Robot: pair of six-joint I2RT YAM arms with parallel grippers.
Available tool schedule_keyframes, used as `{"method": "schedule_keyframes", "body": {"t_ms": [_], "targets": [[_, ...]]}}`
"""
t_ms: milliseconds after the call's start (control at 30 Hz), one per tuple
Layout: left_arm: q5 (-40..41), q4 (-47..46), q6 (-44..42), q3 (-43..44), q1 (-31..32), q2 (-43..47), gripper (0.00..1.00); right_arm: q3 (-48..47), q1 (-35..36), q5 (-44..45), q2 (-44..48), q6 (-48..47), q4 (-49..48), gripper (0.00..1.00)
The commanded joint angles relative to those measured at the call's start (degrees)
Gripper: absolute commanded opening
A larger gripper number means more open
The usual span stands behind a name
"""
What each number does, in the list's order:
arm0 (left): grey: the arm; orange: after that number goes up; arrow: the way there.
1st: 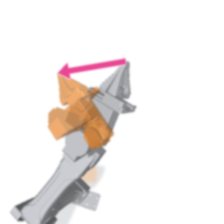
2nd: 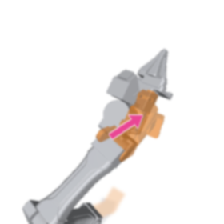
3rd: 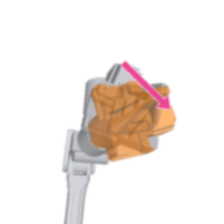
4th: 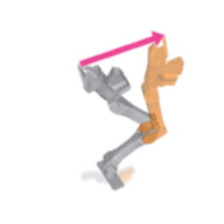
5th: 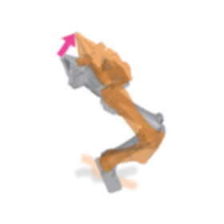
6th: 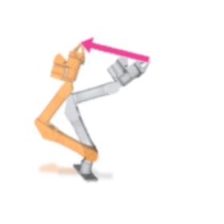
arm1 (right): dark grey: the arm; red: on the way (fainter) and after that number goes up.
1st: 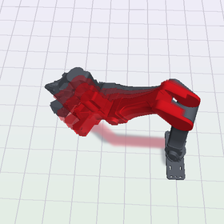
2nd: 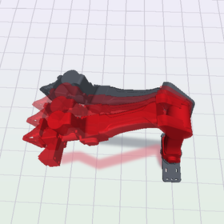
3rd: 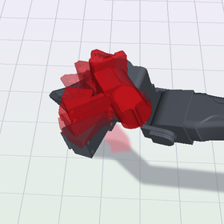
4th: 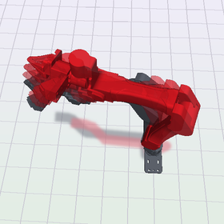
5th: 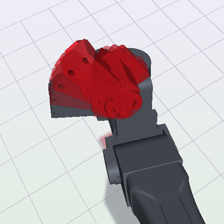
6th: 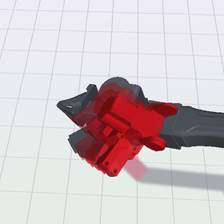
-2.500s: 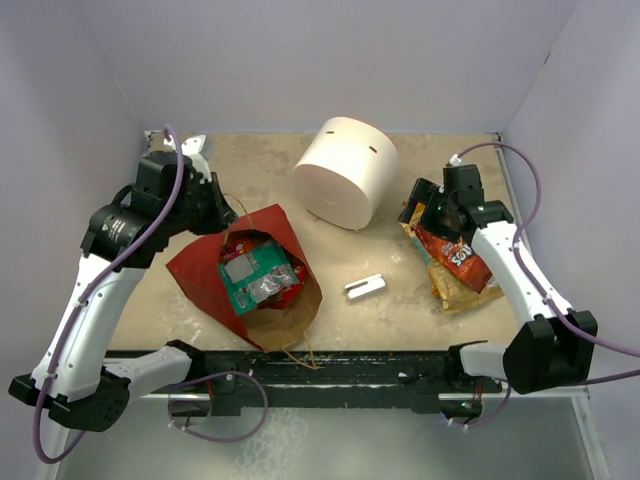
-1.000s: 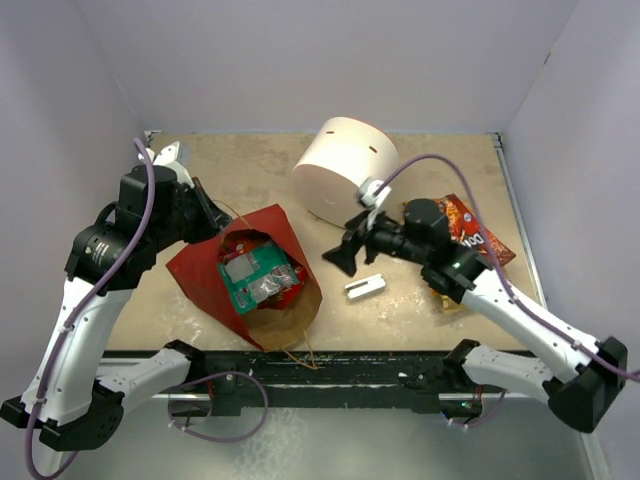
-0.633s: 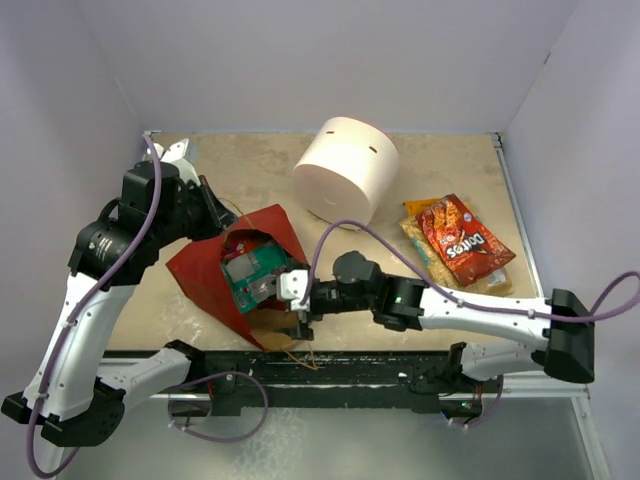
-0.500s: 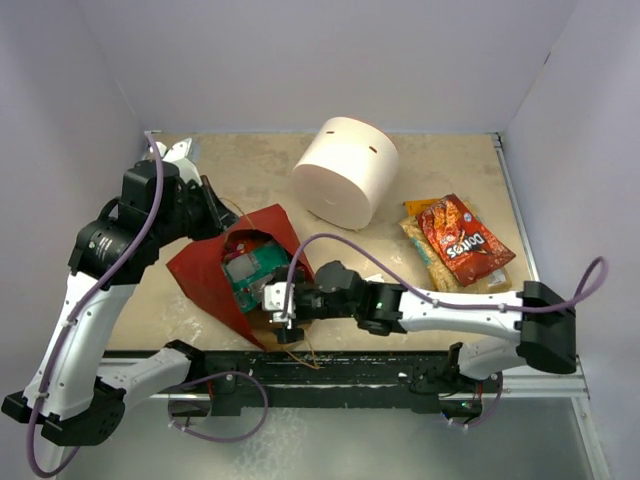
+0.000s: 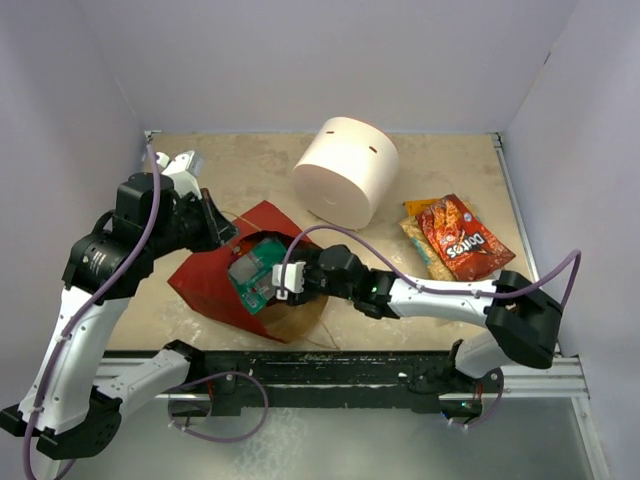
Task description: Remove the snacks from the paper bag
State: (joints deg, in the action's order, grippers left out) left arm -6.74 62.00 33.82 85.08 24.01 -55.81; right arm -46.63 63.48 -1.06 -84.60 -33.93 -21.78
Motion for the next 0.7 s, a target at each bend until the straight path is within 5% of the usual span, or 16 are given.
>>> {"method": "schedule_keyframes", "body": {"t_ms": [0,267,667], "targets": [[-2.2,-3.1,0.1,-0.7,-0.3,1.7,0.00,0.4,0.3,-4.4,3.1,-10.4,2.2,0.71],[-1.0,-2.6,-0.2,1.0,-0.3,1.7,0.00,0.4,3.9,-7.6,-1.3,-8.6,-7.7,0.86],[0.7,-1.0,0.7,2.0,-0.3,2.1,0.00,-6.1,3.8,-6.3,-11.9,-14.3,-4.3,0.85]]}}
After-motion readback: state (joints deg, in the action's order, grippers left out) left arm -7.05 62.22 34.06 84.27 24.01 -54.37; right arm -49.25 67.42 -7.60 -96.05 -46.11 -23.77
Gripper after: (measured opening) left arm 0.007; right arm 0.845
